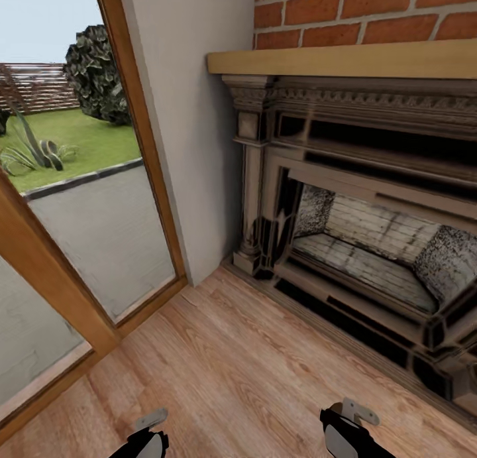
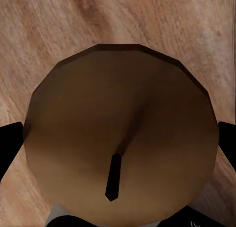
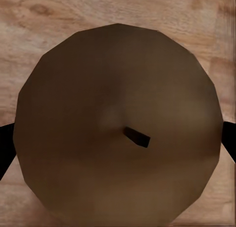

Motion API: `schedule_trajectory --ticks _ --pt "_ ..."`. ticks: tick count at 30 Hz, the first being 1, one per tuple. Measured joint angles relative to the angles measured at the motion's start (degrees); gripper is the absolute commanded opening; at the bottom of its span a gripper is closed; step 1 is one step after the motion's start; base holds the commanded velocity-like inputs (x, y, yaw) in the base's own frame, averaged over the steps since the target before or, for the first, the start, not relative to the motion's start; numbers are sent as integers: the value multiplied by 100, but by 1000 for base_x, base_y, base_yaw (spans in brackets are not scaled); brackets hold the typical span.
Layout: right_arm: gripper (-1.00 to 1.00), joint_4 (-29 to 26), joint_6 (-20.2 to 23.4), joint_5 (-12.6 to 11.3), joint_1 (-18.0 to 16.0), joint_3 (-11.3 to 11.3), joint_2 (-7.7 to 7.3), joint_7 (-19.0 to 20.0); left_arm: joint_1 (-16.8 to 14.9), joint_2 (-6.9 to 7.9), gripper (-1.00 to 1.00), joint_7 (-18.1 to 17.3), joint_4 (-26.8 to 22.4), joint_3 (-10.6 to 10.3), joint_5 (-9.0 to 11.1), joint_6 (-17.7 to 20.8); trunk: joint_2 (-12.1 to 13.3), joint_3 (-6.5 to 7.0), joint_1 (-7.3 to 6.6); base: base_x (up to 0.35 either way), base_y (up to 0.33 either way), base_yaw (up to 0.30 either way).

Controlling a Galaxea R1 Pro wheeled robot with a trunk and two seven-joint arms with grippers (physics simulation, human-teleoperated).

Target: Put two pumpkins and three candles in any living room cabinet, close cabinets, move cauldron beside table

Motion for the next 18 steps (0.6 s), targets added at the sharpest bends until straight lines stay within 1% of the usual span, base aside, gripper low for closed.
schedule_trajectory --ticks 6,10,18 --pt "-100 3 -1 -2 0 0 0 0 0 -6 -100 0 8 -7 2 0 0 0 -1 -11 0 -279" --pt "-100 -3 1 7 0 0 101 1 0 -7 -100 0 9 -8 2 0 0 0 -1 -1 0 -278" --pt "-100 -5 -1 18 0 -1 122 0 0 -7 -100 0 9 -8 2 0 0 0 -1 0 0 -278"
